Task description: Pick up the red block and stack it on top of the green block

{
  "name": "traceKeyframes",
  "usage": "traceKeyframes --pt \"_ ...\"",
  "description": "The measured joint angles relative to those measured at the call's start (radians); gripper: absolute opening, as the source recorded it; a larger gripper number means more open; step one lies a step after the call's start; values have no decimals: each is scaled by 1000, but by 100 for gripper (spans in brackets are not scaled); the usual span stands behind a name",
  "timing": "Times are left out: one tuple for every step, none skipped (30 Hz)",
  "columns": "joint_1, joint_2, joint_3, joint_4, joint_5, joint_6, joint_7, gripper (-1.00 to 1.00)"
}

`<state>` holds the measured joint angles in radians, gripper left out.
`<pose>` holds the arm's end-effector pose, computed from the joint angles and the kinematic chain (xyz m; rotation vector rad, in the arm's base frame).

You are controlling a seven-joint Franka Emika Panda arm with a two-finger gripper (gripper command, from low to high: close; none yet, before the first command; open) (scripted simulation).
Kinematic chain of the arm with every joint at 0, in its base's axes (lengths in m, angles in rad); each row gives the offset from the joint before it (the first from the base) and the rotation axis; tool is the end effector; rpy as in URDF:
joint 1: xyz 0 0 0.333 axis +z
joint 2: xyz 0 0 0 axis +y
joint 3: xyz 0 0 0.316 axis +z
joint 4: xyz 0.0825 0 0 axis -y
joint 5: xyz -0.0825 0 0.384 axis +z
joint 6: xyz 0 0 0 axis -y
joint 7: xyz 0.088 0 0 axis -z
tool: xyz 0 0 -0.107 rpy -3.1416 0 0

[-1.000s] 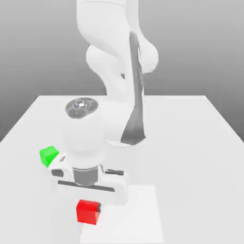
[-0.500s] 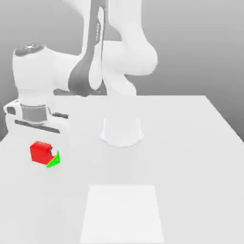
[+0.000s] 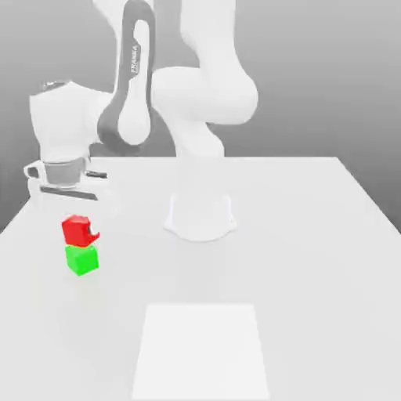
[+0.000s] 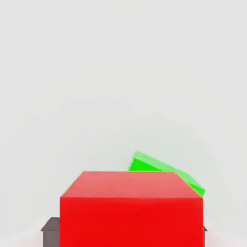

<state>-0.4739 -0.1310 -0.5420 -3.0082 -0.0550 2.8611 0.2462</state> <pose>0.1717 -0.2513 0.1944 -2.5385 1.7442 0.0164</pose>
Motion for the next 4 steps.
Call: traceKeyframes --pt "9 19 -4 1 16 19 -11 -100" --pt "15 38 -7 1 27 38 -19 -100" --pt "18 55 -9 2 32 57 -22 -100" --pt "16 72 -10 2 29 75 -20 -100"
